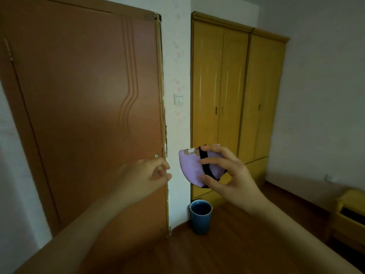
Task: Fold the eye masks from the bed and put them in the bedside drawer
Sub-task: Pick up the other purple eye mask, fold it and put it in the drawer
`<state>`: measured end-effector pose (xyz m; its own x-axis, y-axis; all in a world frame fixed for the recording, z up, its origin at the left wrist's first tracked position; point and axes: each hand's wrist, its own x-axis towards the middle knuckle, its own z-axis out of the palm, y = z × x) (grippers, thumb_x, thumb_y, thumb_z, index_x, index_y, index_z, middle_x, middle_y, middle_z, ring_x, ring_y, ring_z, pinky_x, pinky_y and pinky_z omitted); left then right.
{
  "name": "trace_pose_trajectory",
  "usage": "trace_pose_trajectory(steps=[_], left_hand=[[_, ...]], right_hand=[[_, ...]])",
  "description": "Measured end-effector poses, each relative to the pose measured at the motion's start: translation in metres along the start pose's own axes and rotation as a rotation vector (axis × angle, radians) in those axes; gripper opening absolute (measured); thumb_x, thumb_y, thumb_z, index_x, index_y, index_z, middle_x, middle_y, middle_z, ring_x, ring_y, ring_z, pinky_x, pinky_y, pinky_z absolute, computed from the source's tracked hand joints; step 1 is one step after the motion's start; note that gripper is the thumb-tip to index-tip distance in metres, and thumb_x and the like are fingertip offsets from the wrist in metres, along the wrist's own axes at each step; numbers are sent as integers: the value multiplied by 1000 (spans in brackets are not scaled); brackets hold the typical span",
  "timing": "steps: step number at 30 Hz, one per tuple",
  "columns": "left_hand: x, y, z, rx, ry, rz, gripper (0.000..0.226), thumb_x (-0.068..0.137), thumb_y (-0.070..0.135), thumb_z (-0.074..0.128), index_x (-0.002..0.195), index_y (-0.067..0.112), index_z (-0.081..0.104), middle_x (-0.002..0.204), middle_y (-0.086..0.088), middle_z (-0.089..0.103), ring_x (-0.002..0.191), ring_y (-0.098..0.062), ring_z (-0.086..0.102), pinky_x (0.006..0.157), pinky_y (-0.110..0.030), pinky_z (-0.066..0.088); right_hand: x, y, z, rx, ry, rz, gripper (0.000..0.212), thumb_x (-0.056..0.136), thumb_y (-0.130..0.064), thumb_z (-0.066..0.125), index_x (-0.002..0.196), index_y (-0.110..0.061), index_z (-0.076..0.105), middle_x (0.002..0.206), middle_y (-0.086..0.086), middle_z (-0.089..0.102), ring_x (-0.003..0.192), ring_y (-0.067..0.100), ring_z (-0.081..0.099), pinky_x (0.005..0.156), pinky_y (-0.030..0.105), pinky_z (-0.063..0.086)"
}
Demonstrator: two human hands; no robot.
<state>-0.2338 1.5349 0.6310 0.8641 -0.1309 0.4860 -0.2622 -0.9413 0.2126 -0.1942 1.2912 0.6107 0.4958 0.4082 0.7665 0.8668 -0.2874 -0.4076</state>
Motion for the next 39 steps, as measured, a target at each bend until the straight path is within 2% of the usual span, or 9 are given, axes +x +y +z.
trace_pose_trajectory(steps=[2,5,8,10,14,20,24,29,39], left_hand=[[34,-9,17,-77,-37,58,16,85,51,56,98,41,58,86,25,65,85,4,59,66,-17,42],[85,-19,46,-223,-82,140,15,85,45,61,97,36,61,81,20,66,80,0,61,73,-32,52],[130,-19,73,-248,-108,219,22,82,56,55,96,40,59,82,23,64,80,1,61,72,-37,54],[154,-15,90,-259,-115,278,32,78,64,48,97,41,58,84,23,63,82,1,60,71,-34,53],[193,5,122,-242,-157,391,21,87,52,54,102,38,59,84,22,60,79,3,55,60,-18,41],[248,49,175,-323,-199,541,24,88,51,52,104,34,60,88,21,60,82,3,56,62,-23,46],[291,83,216,-332,-189,619,24,89,51,50,105,35,59,82,26,54,78,4,56,52,-18,35],[356,121,270,-315,-165,637,21,89,51,49,103,38,58,79,28,55,77,5,57,50,-17,34],[479,201,372,-352,-226,639,15,88,49,55,101,40,57,85,22,60,79,6,57,53,-17,30]], right_hand=[[5,17,0,-45,14,55,29,81,-16,73,110,-15,68,135,-8,49,130,3,41,101,15,39],[13,39,-4,-117,38,128,29,82,-17,72,110,-15,67,135,-8,48,131,6,41,103,19,40],[24,60,-13,-171,73,170,29,82,-18,69,110,-13,67,135,-6,48,131,8,42,103,26,43],[29,72,-20,-225,96,204,29,82,-20,69,110,-12,67,135,-5,48,130,8,44,102,28,45],[26,98,-37,-367,136,254,28,80,-12,72,108,-9,68,133,0,50,127,7,46,101,22,44],[14,146,-75,-503,179,366,27,80,-10,72,107,-11,68,133,-4,49,126,2,45,99,16,42],[6,196,-107,-548,199,398,28,80,-11,73,108,-13,68,133,-5,48,126,0,44,96,12,42],[0,280,-149,-548,216,424,29,80,-11,72,108,-16,68,132,-11,48,126,-1,44,97,14,43],[7,421,-239,-534,204,460,29,81,-11,72,109,-13,68,133,-4,49,127,5,45,100,23,46]])
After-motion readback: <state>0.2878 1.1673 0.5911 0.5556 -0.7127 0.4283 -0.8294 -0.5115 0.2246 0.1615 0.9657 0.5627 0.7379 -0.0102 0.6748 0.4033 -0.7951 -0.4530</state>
